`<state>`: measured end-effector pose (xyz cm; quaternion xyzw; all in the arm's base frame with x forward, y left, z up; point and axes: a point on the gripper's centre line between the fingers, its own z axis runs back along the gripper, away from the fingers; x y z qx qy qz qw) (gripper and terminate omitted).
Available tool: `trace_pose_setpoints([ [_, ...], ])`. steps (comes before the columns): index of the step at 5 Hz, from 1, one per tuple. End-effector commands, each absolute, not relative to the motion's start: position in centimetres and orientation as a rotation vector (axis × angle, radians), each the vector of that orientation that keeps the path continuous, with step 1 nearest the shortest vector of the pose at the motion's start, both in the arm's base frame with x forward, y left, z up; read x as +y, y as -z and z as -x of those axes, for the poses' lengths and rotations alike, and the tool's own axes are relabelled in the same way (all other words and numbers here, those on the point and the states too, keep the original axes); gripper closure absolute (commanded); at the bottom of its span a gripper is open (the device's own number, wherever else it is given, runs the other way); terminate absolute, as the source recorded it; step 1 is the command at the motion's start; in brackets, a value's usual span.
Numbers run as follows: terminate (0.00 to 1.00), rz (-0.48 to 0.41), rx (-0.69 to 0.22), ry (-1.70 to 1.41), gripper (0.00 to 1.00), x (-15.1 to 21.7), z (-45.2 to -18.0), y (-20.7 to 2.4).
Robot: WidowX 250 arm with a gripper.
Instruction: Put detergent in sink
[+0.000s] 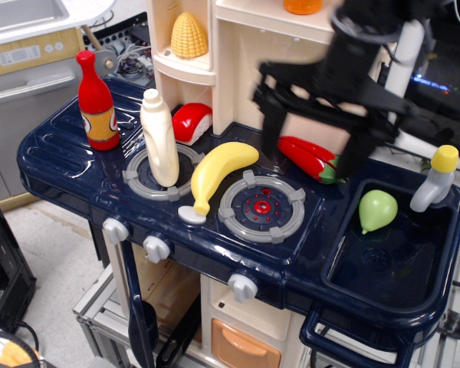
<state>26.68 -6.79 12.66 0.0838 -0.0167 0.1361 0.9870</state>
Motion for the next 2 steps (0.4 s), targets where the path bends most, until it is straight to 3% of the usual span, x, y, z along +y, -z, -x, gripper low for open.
trace_pose_setpoints([
  [1, 0.00, -0.178, -0.137, -0.265, 0.00, -1.6, -27.2, -15.3],
  [2, 0.00, -0.146, -0.152, -0.286, 0.00, 1.1, -27.8, -15.5],
])
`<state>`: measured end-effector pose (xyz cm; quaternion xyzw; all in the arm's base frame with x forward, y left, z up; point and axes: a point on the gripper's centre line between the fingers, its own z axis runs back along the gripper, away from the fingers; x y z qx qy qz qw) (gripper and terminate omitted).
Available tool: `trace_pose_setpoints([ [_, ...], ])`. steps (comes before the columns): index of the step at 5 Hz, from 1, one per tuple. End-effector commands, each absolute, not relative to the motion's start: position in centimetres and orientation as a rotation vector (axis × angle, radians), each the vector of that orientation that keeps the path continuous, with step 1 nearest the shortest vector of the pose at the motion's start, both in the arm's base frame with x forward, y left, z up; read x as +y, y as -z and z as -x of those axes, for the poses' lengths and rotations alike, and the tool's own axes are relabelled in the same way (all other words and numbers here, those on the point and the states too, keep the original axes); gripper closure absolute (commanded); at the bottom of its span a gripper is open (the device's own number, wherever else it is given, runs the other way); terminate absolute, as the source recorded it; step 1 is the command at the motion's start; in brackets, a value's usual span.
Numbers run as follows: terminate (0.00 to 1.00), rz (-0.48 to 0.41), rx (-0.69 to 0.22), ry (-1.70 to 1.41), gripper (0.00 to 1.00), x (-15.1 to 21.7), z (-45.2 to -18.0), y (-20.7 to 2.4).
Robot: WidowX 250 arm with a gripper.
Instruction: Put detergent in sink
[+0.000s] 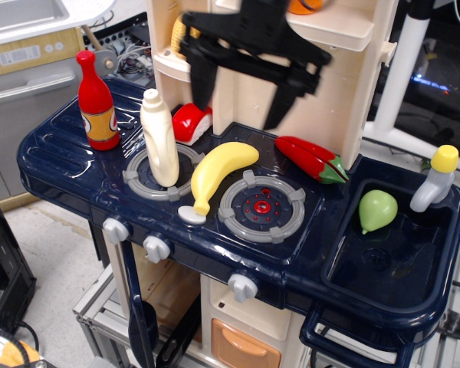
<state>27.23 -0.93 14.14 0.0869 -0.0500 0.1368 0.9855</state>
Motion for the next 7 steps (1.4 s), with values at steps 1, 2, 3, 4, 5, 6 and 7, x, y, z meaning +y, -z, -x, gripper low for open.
trace_pose_setpoints([
  [1, 0.00, -0.114, -0.160, -0.344, 0.00, 2.7, -28.6, -15.4],
  [2, 0.00, -0.121, -0.172, -0.415, 0.00, 4.4, -29.0, -14.6],
  [3, 0.00, -0.145, -0.181, -0.459, 0.00, 5.5, -29.3, -13.5],
  [4, 0.00, -0.127, -0.132, -0.458, 0.00, 7.0, -29.2, -12.4],
  [5, 0.00, -0.114, -0.123, -0.447, 0.00, 8.1, -29.3, -11.6],
  [6, 0.00, -0.122, -0.126, -0.447, 0.00, 8.3, -29.2, -11.4],
  [7, 0.00, -0.105, -0.145, -0.458, 0.00, 8.3, -28.8, -10.6],
])
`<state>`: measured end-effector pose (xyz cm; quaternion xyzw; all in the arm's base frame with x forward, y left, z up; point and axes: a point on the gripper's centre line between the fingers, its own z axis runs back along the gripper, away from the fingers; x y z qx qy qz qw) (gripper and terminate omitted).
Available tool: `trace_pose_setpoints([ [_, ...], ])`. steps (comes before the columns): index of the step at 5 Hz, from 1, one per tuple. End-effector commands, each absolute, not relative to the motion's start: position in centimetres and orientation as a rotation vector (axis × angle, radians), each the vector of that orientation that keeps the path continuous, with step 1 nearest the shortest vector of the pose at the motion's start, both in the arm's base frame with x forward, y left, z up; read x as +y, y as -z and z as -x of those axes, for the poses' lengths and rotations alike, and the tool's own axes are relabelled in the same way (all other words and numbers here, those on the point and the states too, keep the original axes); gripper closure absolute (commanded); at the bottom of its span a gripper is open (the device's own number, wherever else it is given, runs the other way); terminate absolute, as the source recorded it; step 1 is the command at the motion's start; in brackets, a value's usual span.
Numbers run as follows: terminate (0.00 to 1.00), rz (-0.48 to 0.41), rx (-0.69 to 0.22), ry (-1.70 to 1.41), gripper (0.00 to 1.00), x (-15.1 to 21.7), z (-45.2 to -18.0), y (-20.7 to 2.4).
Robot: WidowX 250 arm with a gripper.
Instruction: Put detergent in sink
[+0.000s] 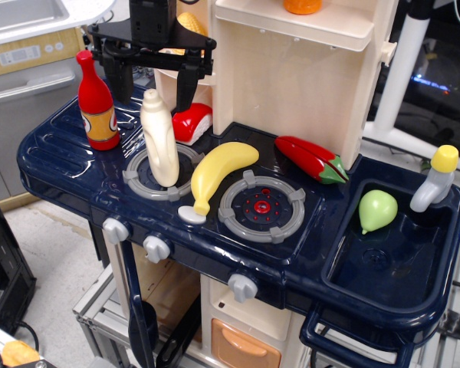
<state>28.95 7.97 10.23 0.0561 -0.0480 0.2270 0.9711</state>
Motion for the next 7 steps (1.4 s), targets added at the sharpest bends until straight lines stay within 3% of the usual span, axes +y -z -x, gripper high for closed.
trace_pose_setpoints([
  [1, 0.00, -0.070, -0.191, -0.479, 0.00, 8.2, -28.8, -8.7],
  [2, 0.00, -0.041, -0.213, -0.524, 1.00, 8.2, -29.2, -7.8],
  [3, 0.00, -0.043, -0.245, -0.551, 1.00, 7.8, -29.5, -7.7],
  [4, 0.00, -0.049, -0.199, -0.566, 1.00, 6.6, -29.3, -9.5],
  [5, 0.00, -0.159, -0.123, -0.652, 1.00, 2.6, -28.4, -13.8],
  [6, 0.00, -0.261, -0.070, -0.726, 1.00, -2.8, -28.3, -15.9],
  [7, 0.00, -0.232, -0.050, -0.848, 1.00, -7.6, -28.8, -16.2],
])
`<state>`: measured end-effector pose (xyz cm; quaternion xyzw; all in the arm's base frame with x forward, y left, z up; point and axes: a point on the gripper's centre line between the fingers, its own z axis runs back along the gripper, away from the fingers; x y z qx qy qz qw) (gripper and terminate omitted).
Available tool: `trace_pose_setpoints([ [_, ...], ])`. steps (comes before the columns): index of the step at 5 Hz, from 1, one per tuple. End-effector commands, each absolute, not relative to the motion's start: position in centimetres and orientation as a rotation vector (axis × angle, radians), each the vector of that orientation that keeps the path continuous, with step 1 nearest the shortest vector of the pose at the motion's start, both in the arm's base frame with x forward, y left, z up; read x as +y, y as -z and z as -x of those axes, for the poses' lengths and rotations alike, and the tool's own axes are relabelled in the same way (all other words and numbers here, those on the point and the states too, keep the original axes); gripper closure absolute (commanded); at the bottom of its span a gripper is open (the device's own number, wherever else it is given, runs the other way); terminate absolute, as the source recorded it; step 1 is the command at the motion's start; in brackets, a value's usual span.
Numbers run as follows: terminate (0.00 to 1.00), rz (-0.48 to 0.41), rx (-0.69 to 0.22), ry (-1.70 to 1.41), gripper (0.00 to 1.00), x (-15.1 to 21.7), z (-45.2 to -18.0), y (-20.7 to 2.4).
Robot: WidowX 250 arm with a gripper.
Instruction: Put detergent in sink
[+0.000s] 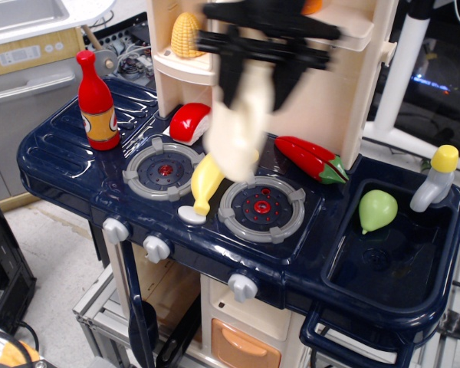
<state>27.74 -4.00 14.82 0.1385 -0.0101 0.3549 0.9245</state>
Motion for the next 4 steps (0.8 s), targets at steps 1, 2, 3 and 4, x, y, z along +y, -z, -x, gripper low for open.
trace_pose_setpoints([
  [1, 0.00, -0.186, -0.071, -0.926, 1.00, -12.0, -29.2, -14.7],
  [2, 0.00, -0.117, -0.114, -0.974, 1.00, -14.0, -29.7, -12.8],
  [3, 0.00, -0.059, -0.153, -0.978, 1.00, -14.2, -30.1, -11.3],
  [4, 1.00, -0.026, -0.238, -0.921, 0.00, -13.7, -30.8, -10.0],
])
